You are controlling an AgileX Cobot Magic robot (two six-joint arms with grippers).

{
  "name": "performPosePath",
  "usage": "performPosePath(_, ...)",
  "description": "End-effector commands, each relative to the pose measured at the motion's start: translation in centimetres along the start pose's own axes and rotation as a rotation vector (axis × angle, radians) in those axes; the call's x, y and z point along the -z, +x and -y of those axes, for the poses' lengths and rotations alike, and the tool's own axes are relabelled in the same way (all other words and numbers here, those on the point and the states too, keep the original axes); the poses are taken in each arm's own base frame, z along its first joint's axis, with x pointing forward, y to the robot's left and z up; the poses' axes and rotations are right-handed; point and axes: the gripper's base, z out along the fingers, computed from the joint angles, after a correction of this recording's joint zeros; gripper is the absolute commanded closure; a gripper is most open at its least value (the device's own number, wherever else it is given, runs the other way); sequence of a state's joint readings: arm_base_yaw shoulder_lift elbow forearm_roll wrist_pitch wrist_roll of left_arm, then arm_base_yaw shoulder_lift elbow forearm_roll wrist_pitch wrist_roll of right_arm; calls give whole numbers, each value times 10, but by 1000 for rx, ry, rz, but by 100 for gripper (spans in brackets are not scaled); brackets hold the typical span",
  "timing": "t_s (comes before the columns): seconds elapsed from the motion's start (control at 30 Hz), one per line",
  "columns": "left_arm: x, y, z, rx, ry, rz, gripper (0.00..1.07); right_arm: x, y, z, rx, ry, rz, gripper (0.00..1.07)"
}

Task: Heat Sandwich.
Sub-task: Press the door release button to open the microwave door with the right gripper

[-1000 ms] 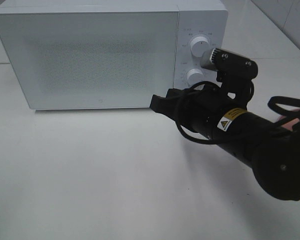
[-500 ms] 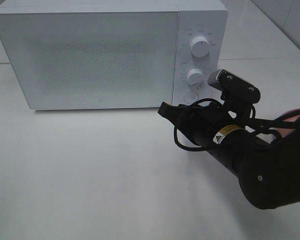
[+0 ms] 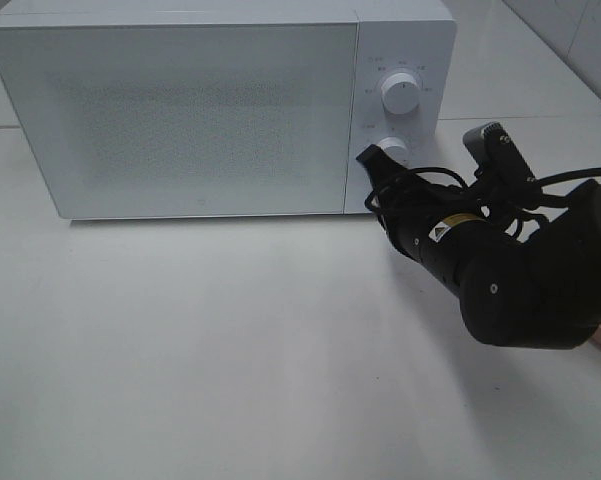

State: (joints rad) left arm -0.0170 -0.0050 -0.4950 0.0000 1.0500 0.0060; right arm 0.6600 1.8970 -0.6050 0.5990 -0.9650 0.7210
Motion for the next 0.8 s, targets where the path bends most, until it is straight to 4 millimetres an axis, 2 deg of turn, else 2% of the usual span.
performPosePath(0.03,2,1,0,1,0,31,30,-6,-4,-1,-43,-1,-17,107)
performPosePath(0.37,2,1,0,1,0,31,30,-27,11,7,-282,-11,-28,107)
performPosePath(0.5,2,1,0,1,0,31,30,-35,11,6,-322,-50,8,107)
performPosePath(0.8,2,1,0,1,0,31,30,-48,16,11,-368,-11,35,107)
